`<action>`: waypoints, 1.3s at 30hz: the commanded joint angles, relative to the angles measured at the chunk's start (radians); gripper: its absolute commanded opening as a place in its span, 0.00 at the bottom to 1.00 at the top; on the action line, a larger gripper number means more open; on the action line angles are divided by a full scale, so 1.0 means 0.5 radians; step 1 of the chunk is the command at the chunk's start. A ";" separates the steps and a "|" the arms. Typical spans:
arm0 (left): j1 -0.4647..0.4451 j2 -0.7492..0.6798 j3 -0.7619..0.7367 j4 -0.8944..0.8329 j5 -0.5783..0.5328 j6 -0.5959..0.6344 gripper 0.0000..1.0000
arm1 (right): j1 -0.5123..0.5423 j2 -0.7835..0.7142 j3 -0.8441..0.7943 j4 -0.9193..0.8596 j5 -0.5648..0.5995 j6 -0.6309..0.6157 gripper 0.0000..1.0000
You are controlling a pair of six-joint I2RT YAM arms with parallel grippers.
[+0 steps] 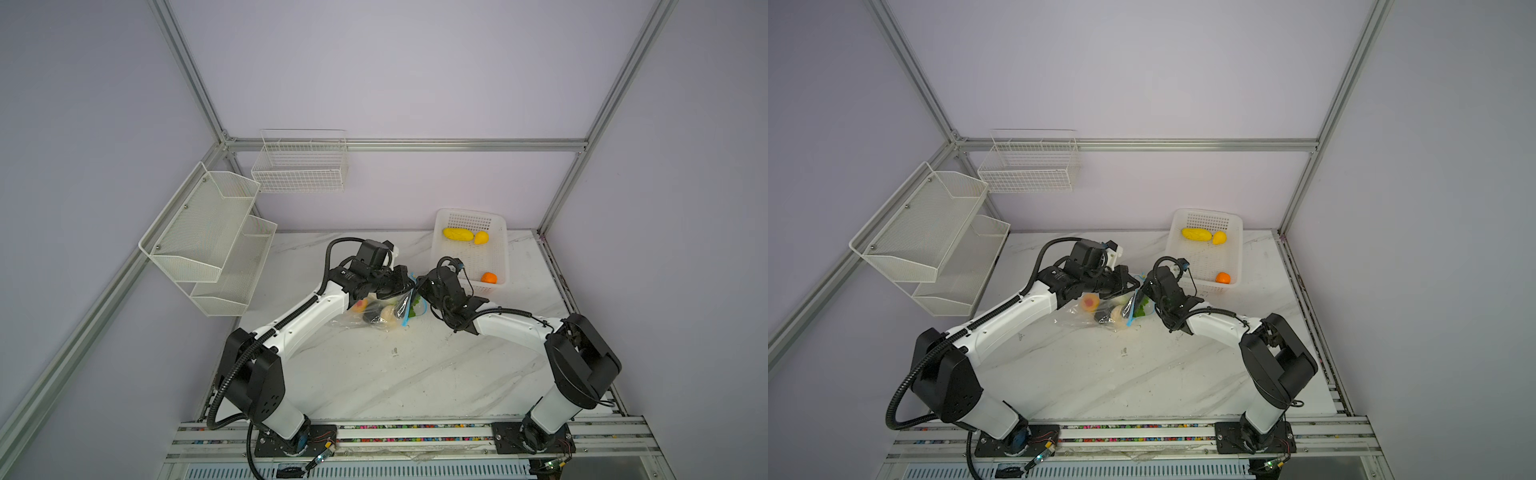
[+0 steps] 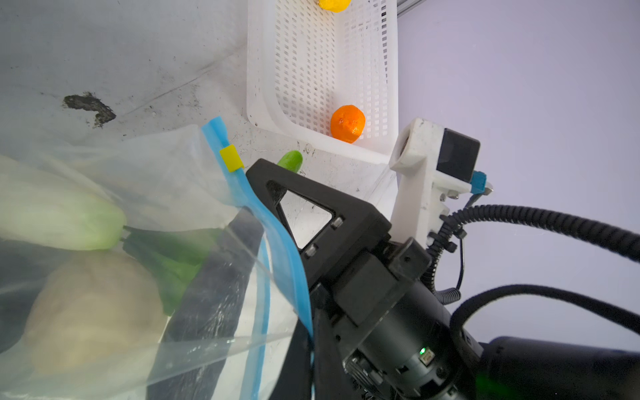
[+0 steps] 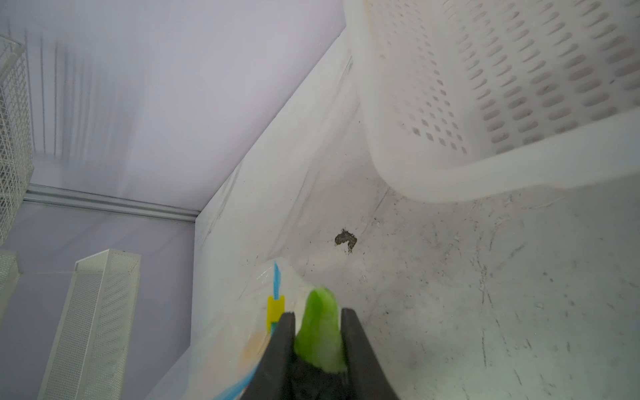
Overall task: Place the food in the zip-top bag and seal the zipper
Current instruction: 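Lift the dark eggplant with the right gripper and carry it to the bag mouth, then lower the dark eggplant into the bag beside the left gripper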
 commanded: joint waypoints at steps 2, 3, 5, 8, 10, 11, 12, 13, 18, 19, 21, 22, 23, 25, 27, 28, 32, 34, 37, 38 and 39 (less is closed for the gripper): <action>-0.036 -0.054 0.183 0.097 0.021 -0.018 0.00 | 0.013 0.021 0.124 -0.067 0.229 0.144 0.21; -0.037 -0.060 0.173 0.097 0.018 -0.019 0.00 | 0.013 0.028 0.139 -0.067 0.233 0.144 0.23; -0.041 -0.072 0.153 0.103 0.009 -0.022 0.00 | 0.013 0.045 0.161 -0.059 0.212 0.135 0.26; -0.040 -0.083 0.139 0.104 0.004 -0.022 0.00 | 0.021 0.072 0.165 -0.045 0.146 0.132 0.30; -0.039 -0.083 0.133 0.108 0.000 -0.019 0.00 | 0.031 0.073 0.147 -0.032 0.113 0.132 0.33; -0.039 -0.080 0.134 0.109 0.001 -0.019 0.00 | 0.042 0.073 0.143 -0.031 0.106 0.132 0.34; -0.040 -0.075 0.134 0.114 0.003 -0.019 0.00 | 0.051 0.068 0.134 -0.030 0.095 0.131 0.36; -0.040 -0.074 0.134 0.117 0.003 -0.019 0.00 | 0.056 0.060 0.128 -0.026 0.085 0.131 0.38; -0.042 -0.054 0.132 0.131 0.010 -0.019 0.00 | 0.065 0.022 0.108 -0.028 0.062 0.124 0.45; -0.040 -0.054 0.131 0.131 0.011 -0.019 0.00 | 0.064 0.010 0.107 -0.031 0.067 0.121 0.46; -0.040 -0.057 0.123 0.131 0.006 -0.015 0.00 | 0.065 -0.015 0.117 -0.046 0.083 0.106 0.47; -0.041 -0.060 0.118 0.131 0.006 -0.015 0.00 | 0.065 -0.027 0.124 -0.055 0.083 0.096 0.47; -0.040 -0.063 0.112 0.131 0.000 -0.016 0.00 | 0.065 -0.038 0.131 -0.063 0.083 0.094 0.48; -0.040 -0.070 0.101 0.131 -0.004 -0.016 0.00 | 0.065 -0.069 0.147 -0.078 0.081 0.064 0.48; -0.040 -0.073 0.099 0.131 -0.008 -0.016 0.00 | 0.064 -0.097 0.145 -0.073 0.089 0.029 0.45; -0.037 -0.073 0.098 0.133 -0.012 -0.015 0.00 | 0.062 -0.113 0.142 -0.070 0.090 0.011 0.44; -0.037 -0.073 0.108 0.134 -0.011 -0.010 0.00 | 0.062 -0.155 0.119 -0.060 0.083 -0.043 0.38; -0.034 -0.073 0.110 0.132 -0.010 -0.007 0.00 | 0.055 -0.171 0.106 -0.058 0.068 -0.055 0.34; -0.034 -0.076 0.110 0.131 -0.010 -0.002 0.00 | 0.038 -0.190 0.092 -0.059 0.030 -0.076 0.27; -0.033 -0.076 0.110 0.129 -0.010 -0.004 0.00 | 0.030 -0.197 0.091 -0.059 0.016 -0.088 0.25; -0.029 -0.079 0.110 0.129 -0.008 -0.003 0.00 | 0.020 -0.202 0.083 -0.059 0.003 -0.092 0.24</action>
